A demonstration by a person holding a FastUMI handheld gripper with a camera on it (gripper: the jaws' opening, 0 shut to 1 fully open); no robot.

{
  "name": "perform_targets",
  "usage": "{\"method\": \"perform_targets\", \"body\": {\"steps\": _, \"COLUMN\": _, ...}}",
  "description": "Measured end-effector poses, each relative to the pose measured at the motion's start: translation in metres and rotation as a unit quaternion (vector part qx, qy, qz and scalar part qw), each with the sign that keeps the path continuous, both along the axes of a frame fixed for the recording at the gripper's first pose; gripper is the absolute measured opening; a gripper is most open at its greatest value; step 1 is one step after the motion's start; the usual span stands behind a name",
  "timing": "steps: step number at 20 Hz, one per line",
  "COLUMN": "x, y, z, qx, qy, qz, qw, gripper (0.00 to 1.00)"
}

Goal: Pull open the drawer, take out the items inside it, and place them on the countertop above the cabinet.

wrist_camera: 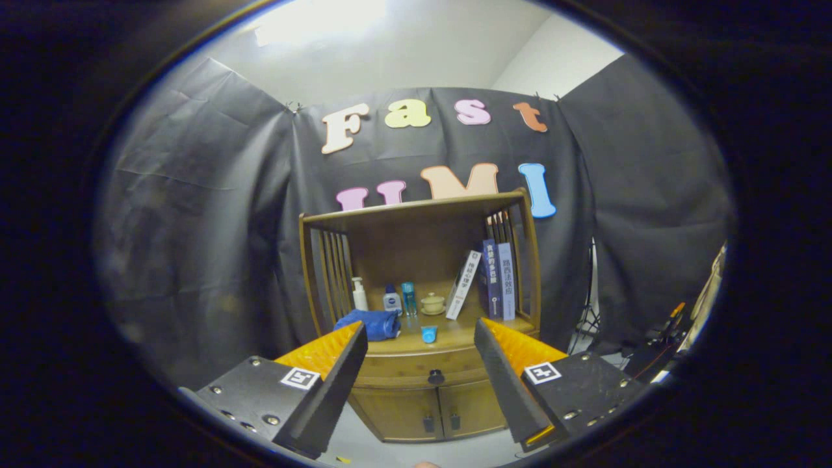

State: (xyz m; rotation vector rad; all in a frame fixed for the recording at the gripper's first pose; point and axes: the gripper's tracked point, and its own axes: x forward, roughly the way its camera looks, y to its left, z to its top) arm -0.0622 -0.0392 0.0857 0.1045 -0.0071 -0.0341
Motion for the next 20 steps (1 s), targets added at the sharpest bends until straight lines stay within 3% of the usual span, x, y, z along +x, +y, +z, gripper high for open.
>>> {"method": "perform_targets", "body": {"steps": 20, "x": -0.004, "y": 0.016, "z": -0.006, "qx": -0.001, "qy": 0.009, "qz": 0.024, "qw": 1.000, "gripper": 0.99}}
